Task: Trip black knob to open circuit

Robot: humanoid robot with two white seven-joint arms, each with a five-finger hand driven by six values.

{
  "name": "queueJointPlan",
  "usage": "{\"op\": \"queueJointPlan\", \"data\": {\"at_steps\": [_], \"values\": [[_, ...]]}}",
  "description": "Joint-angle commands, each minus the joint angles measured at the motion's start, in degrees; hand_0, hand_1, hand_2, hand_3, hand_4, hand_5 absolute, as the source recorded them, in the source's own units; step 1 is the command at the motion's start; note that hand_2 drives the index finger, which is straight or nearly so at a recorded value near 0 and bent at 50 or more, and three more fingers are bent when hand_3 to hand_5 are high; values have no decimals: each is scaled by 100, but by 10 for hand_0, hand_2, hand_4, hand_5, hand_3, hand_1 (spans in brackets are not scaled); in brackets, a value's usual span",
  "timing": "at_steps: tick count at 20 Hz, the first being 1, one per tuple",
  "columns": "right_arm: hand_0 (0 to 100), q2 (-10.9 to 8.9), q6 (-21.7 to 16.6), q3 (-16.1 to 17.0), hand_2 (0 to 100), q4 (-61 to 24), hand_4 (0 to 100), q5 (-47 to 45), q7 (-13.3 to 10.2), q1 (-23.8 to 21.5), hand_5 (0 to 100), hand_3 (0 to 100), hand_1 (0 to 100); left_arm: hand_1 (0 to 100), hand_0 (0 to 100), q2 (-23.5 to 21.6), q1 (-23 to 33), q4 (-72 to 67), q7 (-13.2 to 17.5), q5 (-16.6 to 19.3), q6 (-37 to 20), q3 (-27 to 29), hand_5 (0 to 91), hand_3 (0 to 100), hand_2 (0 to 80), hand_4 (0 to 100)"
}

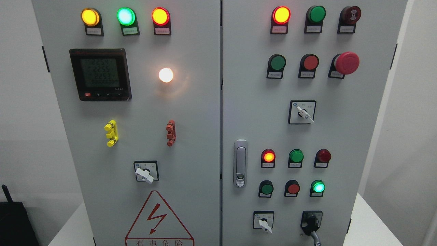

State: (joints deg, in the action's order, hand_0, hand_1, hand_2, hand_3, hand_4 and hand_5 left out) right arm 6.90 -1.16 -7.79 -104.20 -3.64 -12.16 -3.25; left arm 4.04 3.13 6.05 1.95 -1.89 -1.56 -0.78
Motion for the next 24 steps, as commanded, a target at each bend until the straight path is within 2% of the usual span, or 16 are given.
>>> {"op": "queueJointPlan", "data": {"at_steps": [1,24], "values": [[0,48,-156,-153,25,-241,1000,21,179,88,986,1000,96,389,120,0,-14,1,-1,-14,-11,7,0,0,0,0],[0,4,-156,120,29,-224,1000,21,179,27,986,1000,99,389,120,0,-14,1,-1,-14,-11,7,0,0,0,0]]}}
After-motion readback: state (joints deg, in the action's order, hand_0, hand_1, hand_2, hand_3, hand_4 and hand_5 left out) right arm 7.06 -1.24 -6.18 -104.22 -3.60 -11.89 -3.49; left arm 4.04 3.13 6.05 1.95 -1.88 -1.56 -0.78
